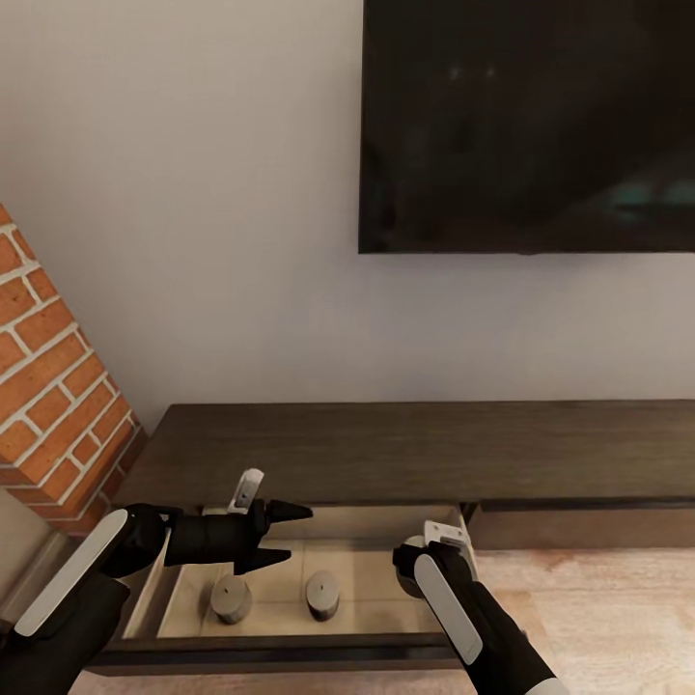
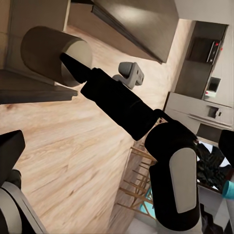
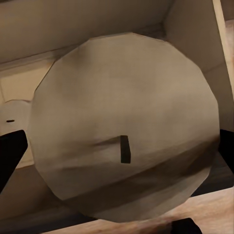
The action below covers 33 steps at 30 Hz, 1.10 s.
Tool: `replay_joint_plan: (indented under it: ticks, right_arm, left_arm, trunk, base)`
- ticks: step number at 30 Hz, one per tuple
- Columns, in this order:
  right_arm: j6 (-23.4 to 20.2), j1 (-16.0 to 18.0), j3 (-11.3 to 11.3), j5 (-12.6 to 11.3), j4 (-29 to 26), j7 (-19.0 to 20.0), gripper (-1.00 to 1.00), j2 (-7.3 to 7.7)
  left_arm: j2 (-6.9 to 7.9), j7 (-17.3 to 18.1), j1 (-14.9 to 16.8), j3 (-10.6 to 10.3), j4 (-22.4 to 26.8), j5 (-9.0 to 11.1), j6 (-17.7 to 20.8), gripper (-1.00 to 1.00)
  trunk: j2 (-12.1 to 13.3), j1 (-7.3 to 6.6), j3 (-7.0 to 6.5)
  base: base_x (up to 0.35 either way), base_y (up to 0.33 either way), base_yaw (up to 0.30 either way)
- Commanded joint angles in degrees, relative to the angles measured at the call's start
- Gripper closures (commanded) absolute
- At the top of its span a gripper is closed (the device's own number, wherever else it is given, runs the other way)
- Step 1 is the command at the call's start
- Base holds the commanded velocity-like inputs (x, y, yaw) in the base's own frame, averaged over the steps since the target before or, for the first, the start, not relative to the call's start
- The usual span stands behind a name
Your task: Place each of the two pumpkins and all three candles from the living room inside a cabinet in the living room (use any cabinet), then make sure every cabinet is closed, and position the cauldron so it is next to a table in the living room.
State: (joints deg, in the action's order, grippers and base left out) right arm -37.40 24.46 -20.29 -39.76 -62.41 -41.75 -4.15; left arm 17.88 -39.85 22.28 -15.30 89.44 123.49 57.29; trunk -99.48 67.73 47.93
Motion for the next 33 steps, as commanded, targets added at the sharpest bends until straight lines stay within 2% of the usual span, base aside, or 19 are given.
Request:
replay_joint_plan:
  ticks: [1, 5, 8, 10, 15, 22, 33]
  right_arm:
    - [-0.05, 0.06, -0.10, -0.50, -0.04, -0.52, 1.00, 0.02]
    - [0.43, 0.06, -0.09, -0.45, 1.00, -0.47, 1.00, 0.02]
    - [2.67, 0.06, -0.10, -0.42, 3.90, -0.14, 1.00, 0.02]
    - [4.62, 0.06, -0.10, -0.39, 6.06, 1.43, 1.00, 0.02]
    - [7.54, 0.06, -0.10, -0.17, 7.32, 5.34, 1.00, 0.02]
    - [10.44, 0.06, -0.19, -0.11, 7.51, 6.13, 1.00, 0.07]
    - [10.94, 0.06, -0.19, -0.21, 7.48, 6.16, 1.00, 0.10]
  left_arm:
    - [0.01, -0.58, 0.05, -0.05, 0.04, 0.65, -0.08, -1.00]
    - [-0.03, -0.58, 0.05, -0.92, 0.03, 0.69, -0.08, -1.00]
    - [-0.09, -0.58, 0.05, -1.39, 0.03, 0.69, -0.08, -1.00]
    - [-0.11, -0.58, 0.05, -1.51, 0.03, 0.69, -0.08, -1.00]
    - [-0.12, -0.58, 0.05, -1.56, 0.03, 0.70, -0.08, -1.00]
    - [-0.12, -0.58, 0.05, -1.57, 0.03, 0.70, -0.08, -1.00]
    - [0.14, -0.59, -0.42, -1.40, -0.65, 0.63, -0.08, -1.00]
  trunk:
    - [-0.44, 0.22, 0.23]
    - [-2.05, 1.10, 0.95]
    - [-3.25, 1.76, 1.49]
    - [-4.05, 2.20, 1.85]
    - [-6.06, 3.30, 2.75]
    - [-6.06, 3.30, 2.75]
    - [-6.06, 3.30, 2.75]
  base:
    - [0.000, 0.000, 0.000]
    - [0.000, 0.000, 0.000]
    - [0.000, 0.000, 0.000]
    - [0.000, 0.000, 0.000]
    - [0.000, 0.000, 0.000]
    - [0.000, 0.000, 0.000]
    - [0.021, 0.000, 0.000]
